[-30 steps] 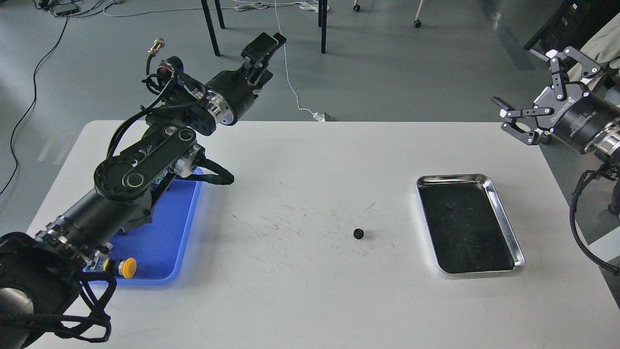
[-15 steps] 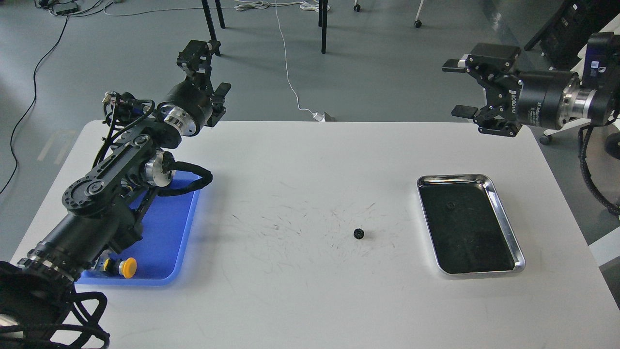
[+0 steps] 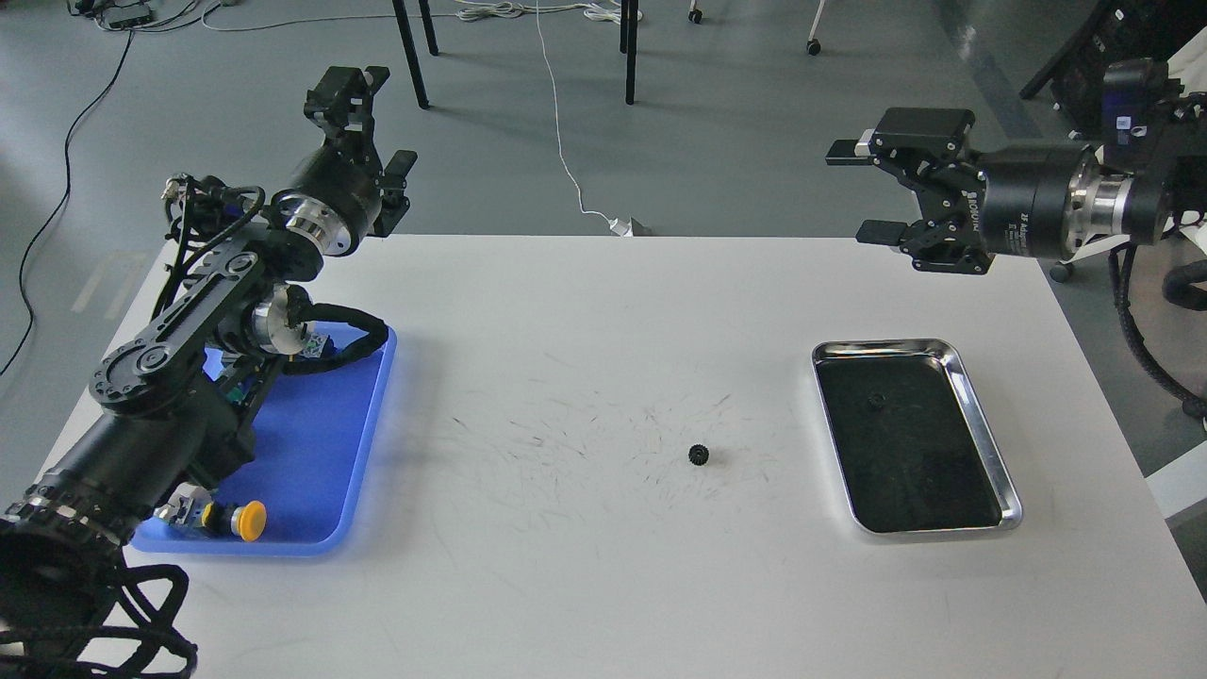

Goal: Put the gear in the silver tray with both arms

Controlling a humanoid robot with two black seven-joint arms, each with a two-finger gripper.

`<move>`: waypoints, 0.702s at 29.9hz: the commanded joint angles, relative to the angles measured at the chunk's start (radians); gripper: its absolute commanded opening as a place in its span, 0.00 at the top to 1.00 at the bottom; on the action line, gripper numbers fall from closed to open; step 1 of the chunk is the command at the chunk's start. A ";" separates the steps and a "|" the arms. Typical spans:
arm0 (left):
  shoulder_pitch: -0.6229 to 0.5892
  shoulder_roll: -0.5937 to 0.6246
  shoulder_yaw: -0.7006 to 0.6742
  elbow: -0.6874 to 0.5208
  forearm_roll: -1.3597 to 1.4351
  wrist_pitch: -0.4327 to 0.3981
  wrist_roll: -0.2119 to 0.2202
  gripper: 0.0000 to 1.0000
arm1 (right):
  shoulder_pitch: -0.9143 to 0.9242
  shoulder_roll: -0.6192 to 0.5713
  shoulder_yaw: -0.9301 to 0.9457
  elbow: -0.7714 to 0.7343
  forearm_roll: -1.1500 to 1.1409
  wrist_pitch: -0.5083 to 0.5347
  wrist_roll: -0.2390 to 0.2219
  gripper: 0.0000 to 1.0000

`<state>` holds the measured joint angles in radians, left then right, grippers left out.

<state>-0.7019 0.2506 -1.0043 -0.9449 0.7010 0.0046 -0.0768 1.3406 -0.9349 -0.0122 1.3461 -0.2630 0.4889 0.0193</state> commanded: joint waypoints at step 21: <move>-0.022 0.055 -0.004 -0.077 -0.008 0.000 0.000 0.02 | -0.032 0.148 0.129 0.004 0.087 -0.003 0.002 0.03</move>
<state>-0.7239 0.3044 -1.0071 -1.0177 0.6928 0.0043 -0.0768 1.3073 -0.7897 0.1193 1.3462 -0.1764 0.4862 0.0215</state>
